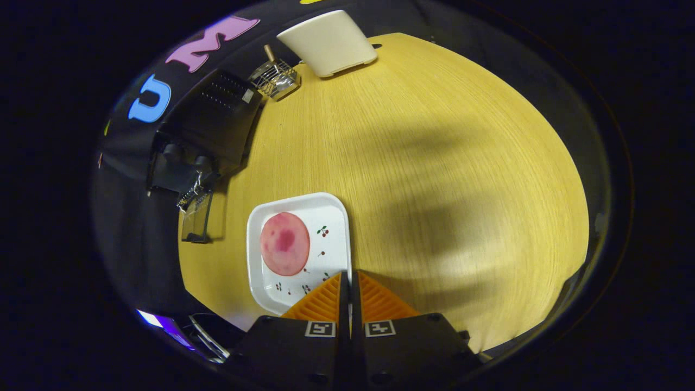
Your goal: Open the toaster oven, put the food inside, and close the toaster oven door.
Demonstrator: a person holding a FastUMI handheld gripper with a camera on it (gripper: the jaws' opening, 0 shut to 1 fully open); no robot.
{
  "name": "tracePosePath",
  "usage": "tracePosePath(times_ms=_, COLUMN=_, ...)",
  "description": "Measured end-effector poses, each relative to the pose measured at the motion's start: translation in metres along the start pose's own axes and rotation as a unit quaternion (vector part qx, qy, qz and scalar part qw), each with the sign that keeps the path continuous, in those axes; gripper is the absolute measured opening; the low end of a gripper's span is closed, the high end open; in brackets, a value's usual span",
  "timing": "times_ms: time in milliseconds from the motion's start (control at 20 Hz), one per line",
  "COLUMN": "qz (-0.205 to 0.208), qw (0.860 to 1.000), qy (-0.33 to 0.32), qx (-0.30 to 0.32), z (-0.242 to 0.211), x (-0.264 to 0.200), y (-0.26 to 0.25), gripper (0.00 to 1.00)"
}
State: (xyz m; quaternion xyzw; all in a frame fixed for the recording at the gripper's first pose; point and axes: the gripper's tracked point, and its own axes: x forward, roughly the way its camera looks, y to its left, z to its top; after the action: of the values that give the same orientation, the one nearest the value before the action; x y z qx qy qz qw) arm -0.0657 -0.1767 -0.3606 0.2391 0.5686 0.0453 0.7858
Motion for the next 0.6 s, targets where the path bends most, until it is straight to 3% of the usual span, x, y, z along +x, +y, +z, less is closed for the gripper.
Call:
tracePosePath(times_ms=150, qz=0.033, qw=0.998, qy=-0.009, qx=0.06, z=-0.005, x=-0.009, y=0.013, gripper=0.05)
tracePosePath(times_ms=350, qz=0.046, qw=0.992, qy=-0.046, qx=0.106, z=-0.014, x=-0.027, y=0.023, gripper=0.05)
tracePosePath(times_ms=600, qz=0.081, qw=0.975, qy=-0.088, qx=0.187, z=-0.032, x=-0.049, y=0.052, gripper=0.05)
